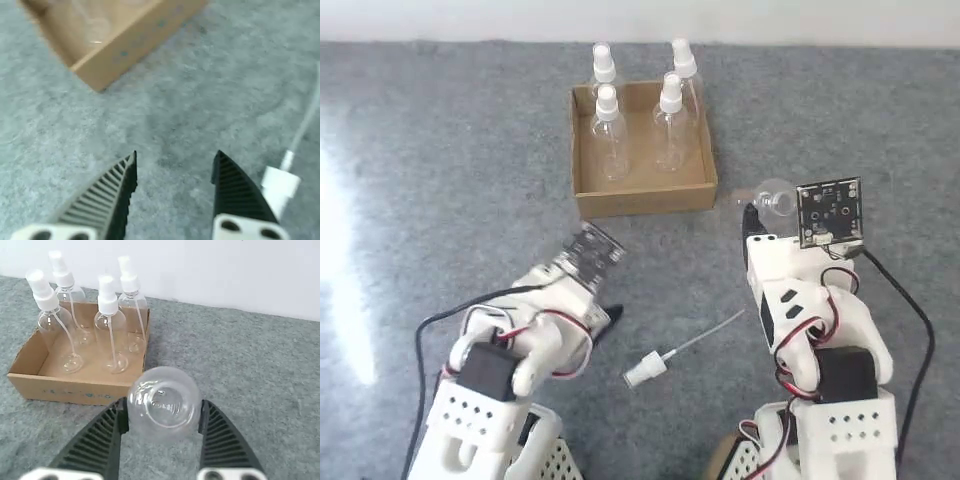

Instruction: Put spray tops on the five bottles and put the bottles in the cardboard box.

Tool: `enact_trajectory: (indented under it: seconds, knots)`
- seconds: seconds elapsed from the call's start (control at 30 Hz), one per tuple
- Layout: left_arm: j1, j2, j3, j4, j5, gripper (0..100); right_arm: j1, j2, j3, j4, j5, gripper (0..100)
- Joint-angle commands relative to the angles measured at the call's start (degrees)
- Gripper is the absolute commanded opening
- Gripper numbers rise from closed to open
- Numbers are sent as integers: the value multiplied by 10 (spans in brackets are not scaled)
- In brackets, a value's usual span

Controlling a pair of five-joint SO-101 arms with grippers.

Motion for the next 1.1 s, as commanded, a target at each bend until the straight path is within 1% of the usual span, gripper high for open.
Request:
enact_trajectory:
  seconds: [0.0,0.1,0.2,0.43,0.53,0.6,0.73,0.83,0.97,1.07]
  knots:
    - [76,-2,-37,32,-4,229,9,-11,-6,-15,-7,74]
    - [105,1,-36,33,-4,244,9,-11,-6,-15,-7,74]
    - [137,45,-36,32,-6,263,9,-11,-6,-15,-7,74]
    - [199,279,-102,13,-4,261,9,-11,-6,-15,-7,74]
    - [213,352,-122,10,12,261,9,-11,-6,-15,-7,74]
    - [215,389,-121,-7,23,261,9,-11,-6,-15,-7,74]
    - [211,443,-116,-33,24,260,9,-11,-6,-15,-7,74]
    - [182,459,-116,-50,21,218,9,-11,-6,-15,-7,74]
    - [134,460,-116,-52,-31,152,9,-11,-6,-15,-7,74]
    - [92,463,-115,-51,-52,114,9,-11,-6,-15,-7,74]
